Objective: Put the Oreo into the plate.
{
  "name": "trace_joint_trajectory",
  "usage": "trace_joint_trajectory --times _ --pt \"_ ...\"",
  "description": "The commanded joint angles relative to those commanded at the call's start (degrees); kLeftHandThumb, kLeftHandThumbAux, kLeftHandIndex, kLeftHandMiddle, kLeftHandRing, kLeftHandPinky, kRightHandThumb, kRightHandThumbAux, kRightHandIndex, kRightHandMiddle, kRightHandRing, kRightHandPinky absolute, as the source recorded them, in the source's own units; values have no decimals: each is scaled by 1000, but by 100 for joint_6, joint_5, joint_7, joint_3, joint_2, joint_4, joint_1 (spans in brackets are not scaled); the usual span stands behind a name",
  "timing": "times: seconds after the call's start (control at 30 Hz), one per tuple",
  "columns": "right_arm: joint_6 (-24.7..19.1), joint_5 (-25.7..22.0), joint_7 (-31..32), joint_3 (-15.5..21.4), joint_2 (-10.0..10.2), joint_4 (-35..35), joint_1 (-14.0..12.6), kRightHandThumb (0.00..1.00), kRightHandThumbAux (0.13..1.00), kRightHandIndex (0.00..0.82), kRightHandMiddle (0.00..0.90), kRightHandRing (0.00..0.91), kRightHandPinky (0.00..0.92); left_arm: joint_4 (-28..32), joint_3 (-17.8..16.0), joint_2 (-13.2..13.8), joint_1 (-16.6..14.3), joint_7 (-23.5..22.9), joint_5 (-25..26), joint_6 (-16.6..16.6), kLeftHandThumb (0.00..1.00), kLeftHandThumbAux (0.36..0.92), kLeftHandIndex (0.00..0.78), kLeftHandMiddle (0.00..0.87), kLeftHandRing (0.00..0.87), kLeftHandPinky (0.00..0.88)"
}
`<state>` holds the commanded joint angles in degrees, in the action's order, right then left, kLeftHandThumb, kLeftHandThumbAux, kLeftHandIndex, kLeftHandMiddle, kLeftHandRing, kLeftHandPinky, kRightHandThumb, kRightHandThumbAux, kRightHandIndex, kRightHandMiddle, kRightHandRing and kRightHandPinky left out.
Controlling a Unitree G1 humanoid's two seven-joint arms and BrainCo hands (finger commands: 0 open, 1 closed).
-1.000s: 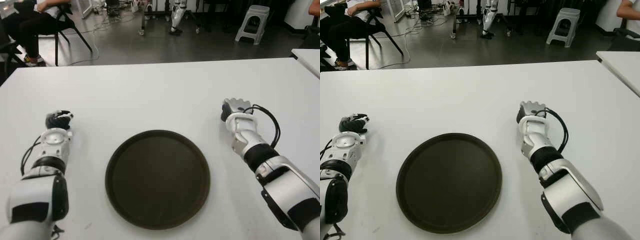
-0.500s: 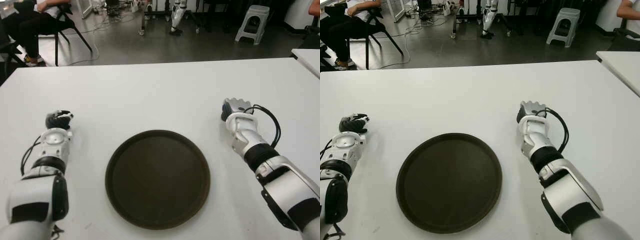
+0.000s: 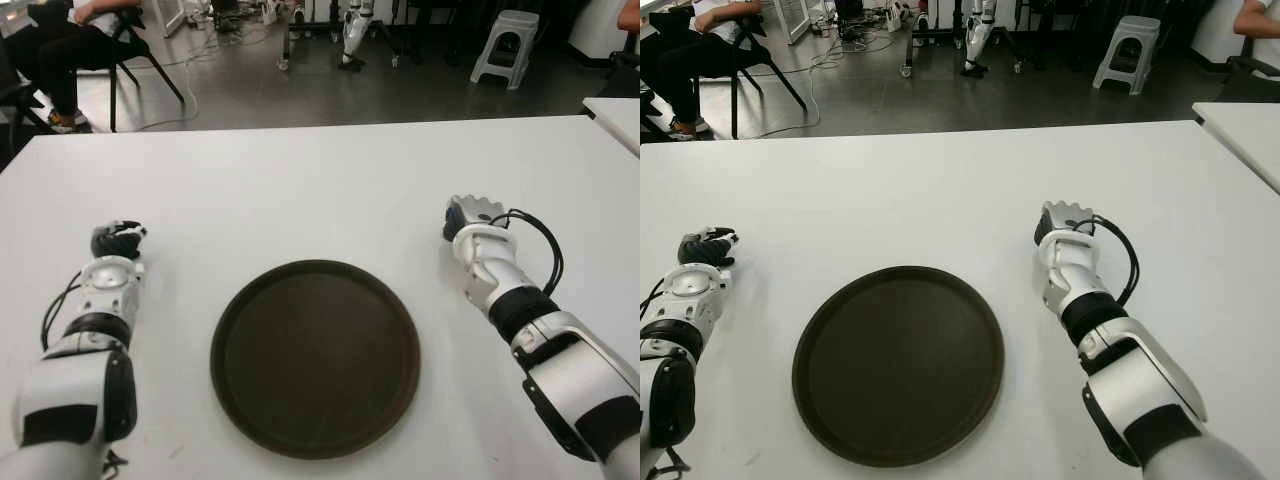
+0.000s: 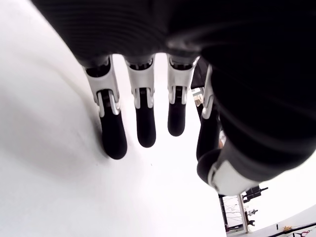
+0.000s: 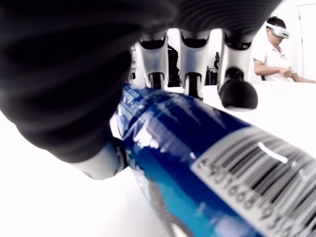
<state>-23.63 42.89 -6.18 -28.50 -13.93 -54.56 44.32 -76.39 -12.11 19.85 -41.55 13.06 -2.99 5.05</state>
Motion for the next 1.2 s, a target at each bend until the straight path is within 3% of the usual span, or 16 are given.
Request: trace_joint_trajectory --times 0.6,0.93,1.2 --pt "-22 -12 -145 239 -193 616 -16 488 760 654 805 813 817 16 -30 -32 -3 -37 39 63 678 725 398 186 198 219" --pt "47 11 -165 401 -435 1395 -121 495 759 651 798 805 807 12 -5 -23 1 -26 12 73 677 725 398 174 192 211" --pt "-154 76 72 539 -604 2597 -463 502 761 656 806 812 806 5 -5 -17 -2 -46 13 58 677 726 398 164 184 207"
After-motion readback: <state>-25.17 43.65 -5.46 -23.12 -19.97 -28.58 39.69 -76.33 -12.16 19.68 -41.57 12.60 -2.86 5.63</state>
